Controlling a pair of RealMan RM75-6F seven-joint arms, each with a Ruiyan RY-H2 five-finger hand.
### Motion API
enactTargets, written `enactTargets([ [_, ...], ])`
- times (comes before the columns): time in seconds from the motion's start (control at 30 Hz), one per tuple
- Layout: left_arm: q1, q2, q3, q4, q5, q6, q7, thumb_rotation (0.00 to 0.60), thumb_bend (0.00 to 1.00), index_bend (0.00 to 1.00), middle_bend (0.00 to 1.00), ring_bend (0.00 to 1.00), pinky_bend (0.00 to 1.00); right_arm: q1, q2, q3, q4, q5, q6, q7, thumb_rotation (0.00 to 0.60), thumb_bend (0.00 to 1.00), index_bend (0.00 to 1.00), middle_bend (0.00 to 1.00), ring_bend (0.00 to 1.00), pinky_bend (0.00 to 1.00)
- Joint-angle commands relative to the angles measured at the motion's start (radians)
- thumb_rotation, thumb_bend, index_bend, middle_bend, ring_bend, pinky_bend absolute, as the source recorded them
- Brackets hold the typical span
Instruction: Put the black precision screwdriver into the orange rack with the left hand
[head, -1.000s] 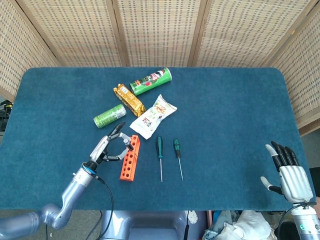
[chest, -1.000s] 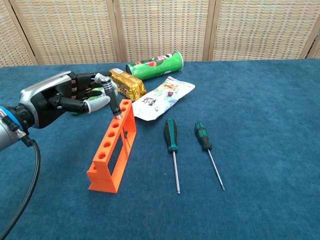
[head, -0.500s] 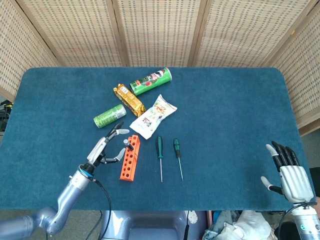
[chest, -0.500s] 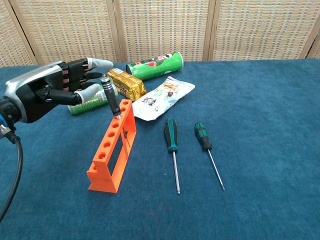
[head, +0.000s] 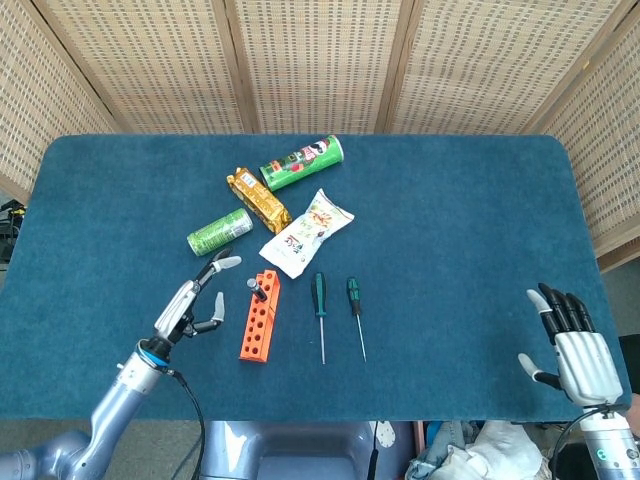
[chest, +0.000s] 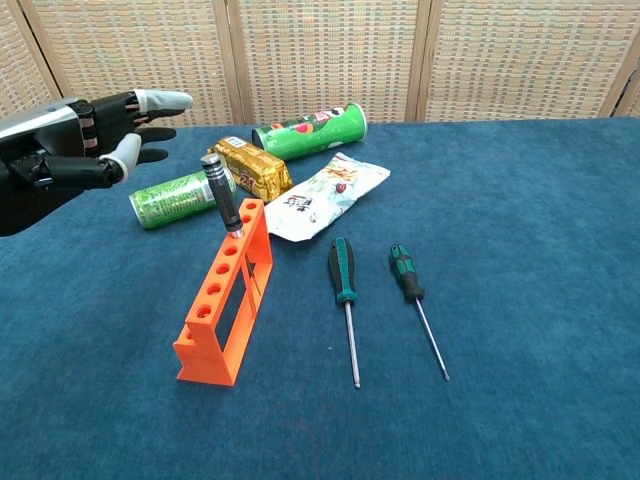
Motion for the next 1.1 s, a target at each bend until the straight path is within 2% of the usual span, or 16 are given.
enactTargets([
  [0.03, -0.007, -0.001, -0.001, -0.006, 0.003, -0.012, -0.003, 0.600, 0.76, 0.14, 0.00, 0.00, 0.00, 0.000, 0.000, 0.000, 0.000, 0.001, -0.001, 0.000, 0.600, 0.23, 0.00, 0.00, 0.00, 0.00],
  [0.23, -0.025, -0.011, 0.002, -0.008, 0.002, -0.045, 0.007, 0.600, 0.81, 0.13, 0.00, 0.00, 0.00, 0.000, 0.001, 0.002, 0.003, 0.006, -0.003, 0.006, 0.600, 0.23, 0.00, 0.00, 0.00, 0.00],
  [1.1, -0.058, -0.055, 0.000, -0.023, 0.005, -0.078, 0.040, 0.600, 0.81, 0.13, 0.00, 0.00, 0.00, 0.000, 0.003, 0.000, 0.001, 0.003, -0.001, 0.008, 0.600, 0.23, 0.00, 0.00, 0.00, 0.00],
])
